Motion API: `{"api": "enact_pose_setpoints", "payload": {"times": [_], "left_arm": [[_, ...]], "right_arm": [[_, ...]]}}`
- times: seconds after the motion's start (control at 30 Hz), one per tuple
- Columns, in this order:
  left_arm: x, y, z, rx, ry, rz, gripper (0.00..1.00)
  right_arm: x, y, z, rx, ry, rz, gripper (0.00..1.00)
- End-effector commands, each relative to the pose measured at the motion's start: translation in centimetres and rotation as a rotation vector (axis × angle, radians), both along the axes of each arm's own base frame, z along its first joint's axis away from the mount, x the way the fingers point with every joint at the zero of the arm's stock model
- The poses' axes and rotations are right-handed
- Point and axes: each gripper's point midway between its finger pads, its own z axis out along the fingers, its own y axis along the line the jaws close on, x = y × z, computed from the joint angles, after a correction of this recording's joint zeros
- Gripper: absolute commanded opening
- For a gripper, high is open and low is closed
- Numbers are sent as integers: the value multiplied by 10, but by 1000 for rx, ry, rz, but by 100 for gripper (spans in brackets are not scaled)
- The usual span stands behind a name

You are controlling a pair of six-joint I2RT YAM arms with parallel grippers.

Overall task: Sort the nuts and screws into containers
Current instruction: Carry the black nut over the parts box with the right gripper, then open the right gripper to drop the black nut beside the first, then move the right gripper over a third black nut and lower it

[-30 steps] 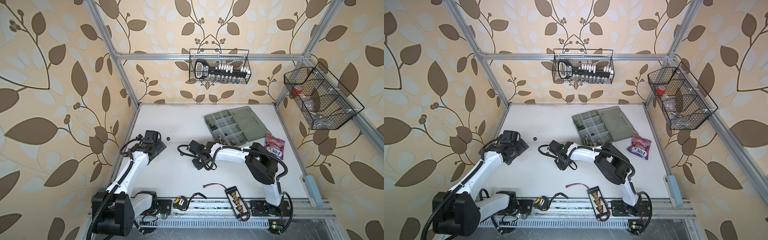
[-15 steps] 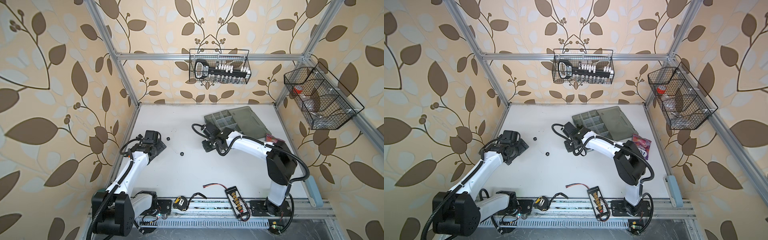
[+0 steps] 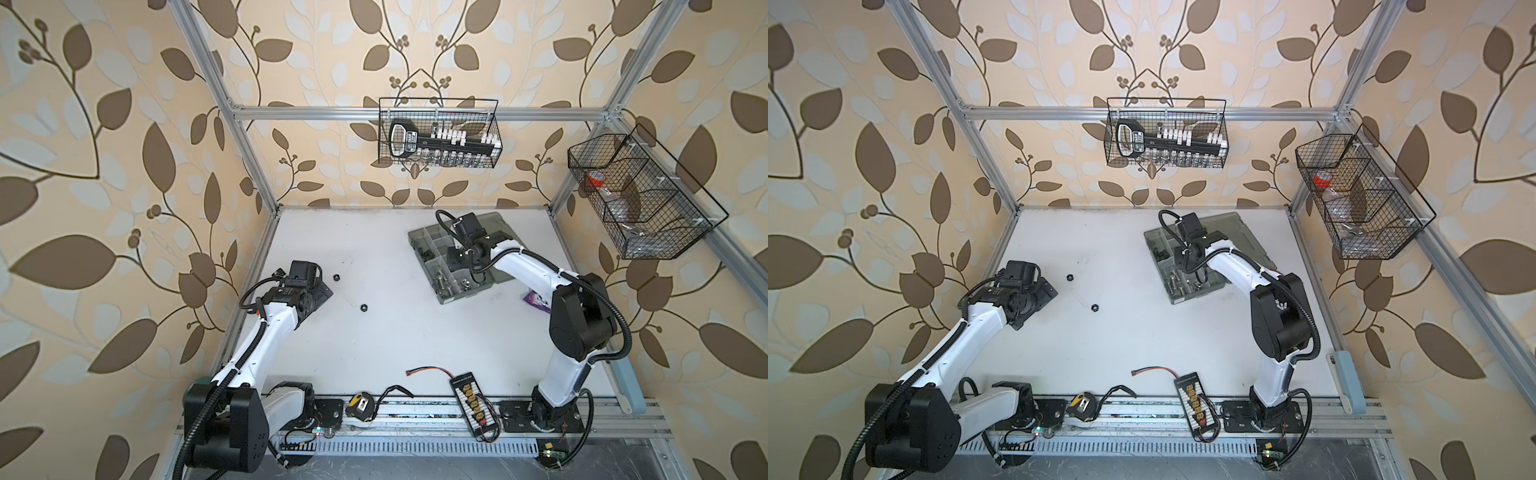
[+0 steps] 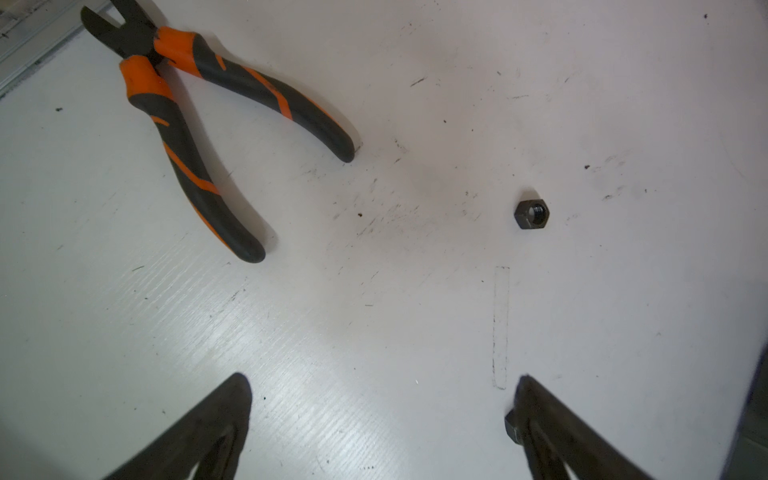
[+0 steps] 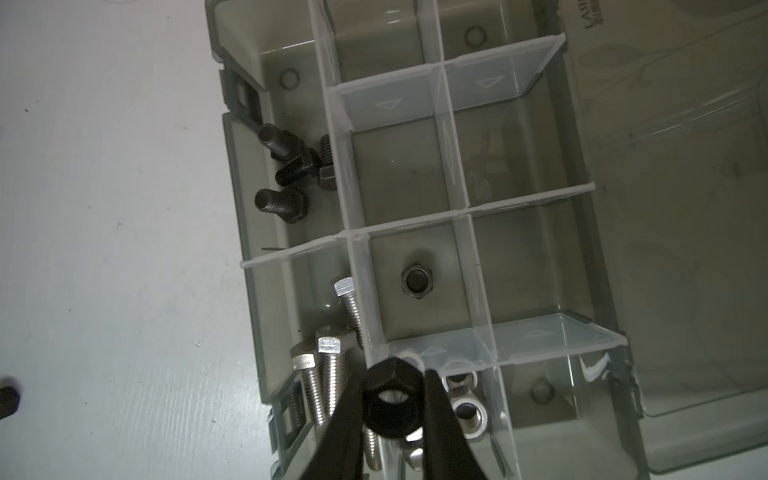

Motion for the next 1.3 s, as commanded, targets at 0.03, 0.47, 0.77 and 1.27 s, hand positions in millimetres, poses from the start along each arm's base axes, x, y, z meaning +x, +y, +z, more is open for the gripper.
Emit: {"api": "enact_pose_setpoints", "payload": {"times": [0.03, 0.47, 0.77, 1.27], "left_arm": [[-1, 5, 7, 14, -15, 4, 99], [-1, 5, 7, 15, -13, 5, 99], [-1, 5, 7, 13, -13, 3, 99], [-1, 4, 5, 7, -12, 3, 99]], "right_arm": [[14, 4, -9, 2, 4, 18, 7], [22, 1, -31, -37, 35, 7, 21], [22, 0, -25, -35, 22, 4, 37], [2, 17, 19, 23, -54, 44, 40]]}}
